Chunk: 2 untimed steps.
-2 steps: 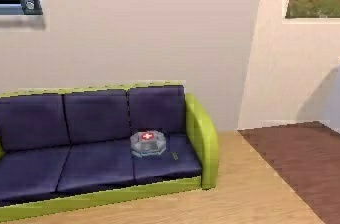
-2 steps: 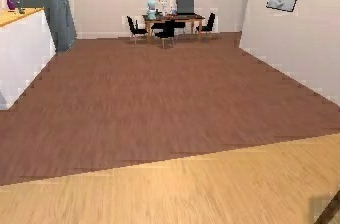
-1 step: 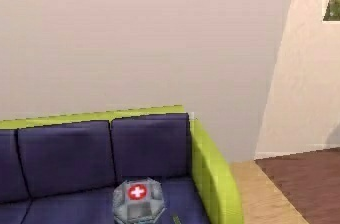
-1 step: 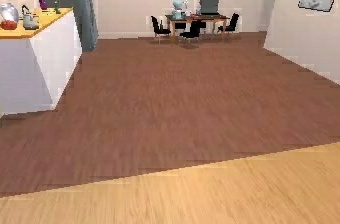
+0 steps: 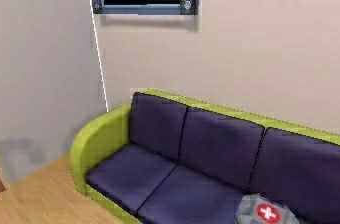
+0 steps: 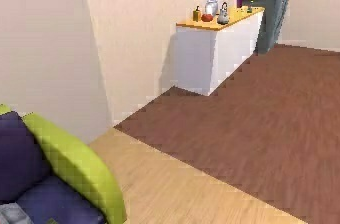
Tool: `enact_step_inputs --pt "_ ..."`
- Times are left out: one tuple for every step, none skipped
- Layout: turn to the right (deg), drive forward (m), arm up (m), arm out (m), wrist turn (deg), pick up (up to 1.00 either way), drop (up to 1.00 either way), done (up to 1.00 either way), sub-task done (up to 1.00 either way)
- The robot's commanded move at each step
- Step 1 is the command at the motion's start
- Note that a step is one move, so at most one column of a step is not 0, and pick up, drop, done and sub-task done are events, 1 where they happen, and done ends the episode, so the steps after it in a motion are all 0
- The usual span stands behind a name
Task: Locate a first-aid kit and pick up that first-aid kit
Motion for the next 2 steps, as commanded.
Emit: enact_step_inputs --pt "-45.0 0.0 0.0 0.0 0.0 0.0 0.0 0.0 0.0" --pt "-9.0 0.0 0.0 0.0 0.0 0.0 0.0 0.0 0.0"
